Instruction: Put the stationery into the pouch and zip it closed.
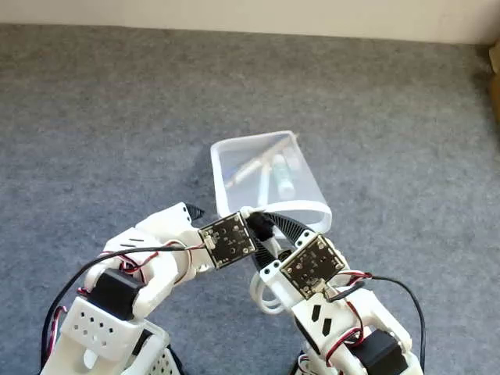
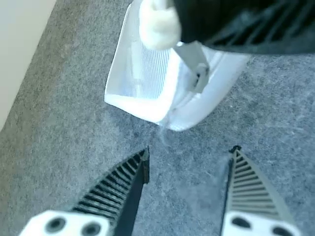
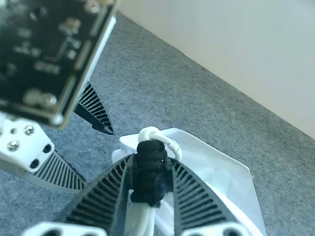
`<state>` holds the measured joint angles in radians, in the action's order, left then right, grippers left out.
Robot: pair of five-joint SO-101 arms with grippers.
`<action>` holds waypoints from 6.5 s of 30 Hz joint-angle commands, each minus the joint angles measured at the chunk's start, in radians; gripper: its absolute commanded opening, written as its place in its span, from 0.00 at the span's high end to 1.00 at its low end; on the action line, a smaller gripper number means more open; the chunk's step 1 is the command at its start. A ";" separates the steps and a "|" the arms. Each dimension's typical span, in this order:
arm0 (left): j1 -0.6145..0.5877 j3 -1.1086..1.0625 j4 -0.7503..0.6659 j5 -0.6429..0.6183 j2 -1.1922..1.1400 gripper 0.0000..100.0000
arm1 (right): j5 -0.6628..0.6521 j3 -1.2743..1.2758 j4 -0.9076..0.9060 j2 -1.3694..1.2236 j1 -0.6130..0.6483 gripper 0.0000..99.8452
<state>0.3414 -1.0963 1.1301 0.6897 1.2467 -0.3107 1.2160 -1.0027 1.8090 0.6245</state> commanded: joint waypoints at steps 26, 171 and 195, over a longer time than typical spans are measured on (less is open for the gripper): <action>0.074 -0.174 -0.494 -0.043 0.018 0.78 | -0.014 -0.028 0.022 0.016 -0.067 1.00; 0.137 -0.084 -0.061 -0.557 0.579 0.99 | 0.127 0.030 0.306 0.027 -0.386 1.00; 0.033 -0.081 -0.068 -0.562 0.579 0.99 | 0.196 0.104 0.433 0.027 -0.513 1.00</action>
<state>0.4580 -1.1914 1.0457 0.1419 1.8006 -0.1343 1.3295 -0.6114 1.8336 0.2087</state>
